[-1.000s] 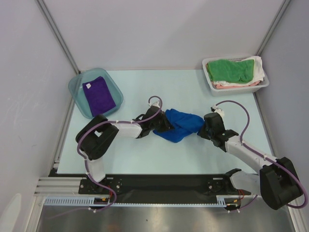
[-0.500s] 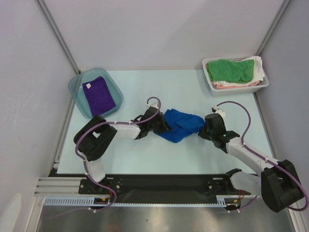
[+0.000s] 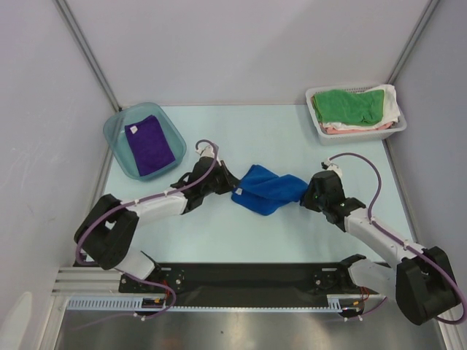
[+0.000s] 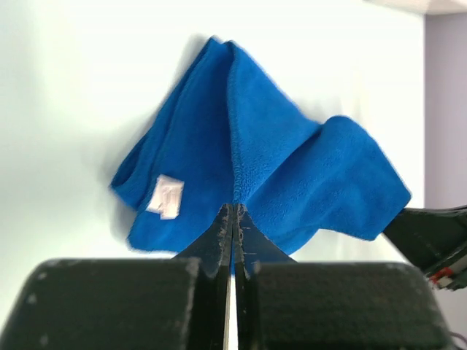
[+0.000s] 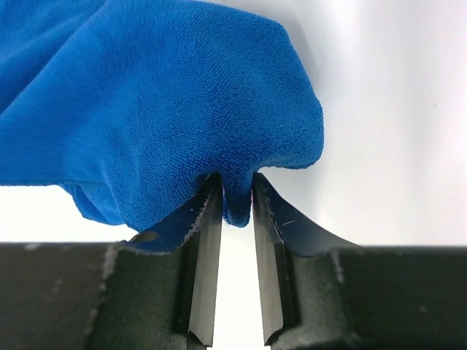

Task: Fold and stack the towels
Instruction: Flatten out the crumpled towel

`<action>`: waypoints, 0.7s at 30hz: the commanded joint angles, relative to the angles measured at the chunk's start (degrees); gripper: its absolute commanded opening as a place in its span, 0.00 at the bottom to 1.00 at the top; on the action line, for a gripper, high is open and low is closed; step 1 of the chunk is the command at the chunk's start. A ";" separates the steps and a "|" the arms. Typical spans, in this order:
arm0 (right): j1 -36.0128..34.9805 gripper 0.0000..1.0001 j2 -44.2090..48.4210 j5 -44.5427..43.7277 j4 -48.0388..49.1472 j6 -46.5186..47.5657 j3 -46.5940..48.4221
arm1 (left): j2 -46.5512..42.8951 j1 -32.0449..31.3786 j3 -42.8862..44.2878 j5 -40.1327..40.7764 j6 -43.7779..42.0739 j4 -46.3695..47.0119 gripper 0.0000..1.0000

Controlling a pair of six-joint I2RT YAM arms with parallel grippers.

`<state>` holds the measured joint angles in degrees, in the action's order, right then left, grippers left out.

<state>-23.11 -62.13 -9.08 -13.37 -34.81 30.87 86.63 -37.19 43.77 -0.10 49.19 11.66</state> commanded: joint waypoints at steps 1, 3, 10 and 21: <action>0.35 0.28 1.75 2.14 -1.66 1.06 0.07 | -4.35 0.80 -2.98 2.29 -1.90 -1.29 0.01; 0.44 0.22 1.92 2.57 -1.93 1.15 -0.55 | -5.33 1.50 -4.21 2.56 -2.25 -1.29 0.00; 0.53 0.26 2.10 4.07 -2.54 1.06 -1.51 | -7.35 1.95 -5.98 2.65 -2.78 -1.29 0.00; -0.97 0.40 5.53 4.69 -2.11 -0.96 -5.47 | -12.10 1.95 -10.98 3.44 -2.96 -0.76 0.00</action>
<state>-23.29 -57.52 -4.58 -16.62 -34.74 26.09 76.82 -35.59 34.41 1.83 47.46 9.72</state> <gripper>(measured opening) 0.395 0.006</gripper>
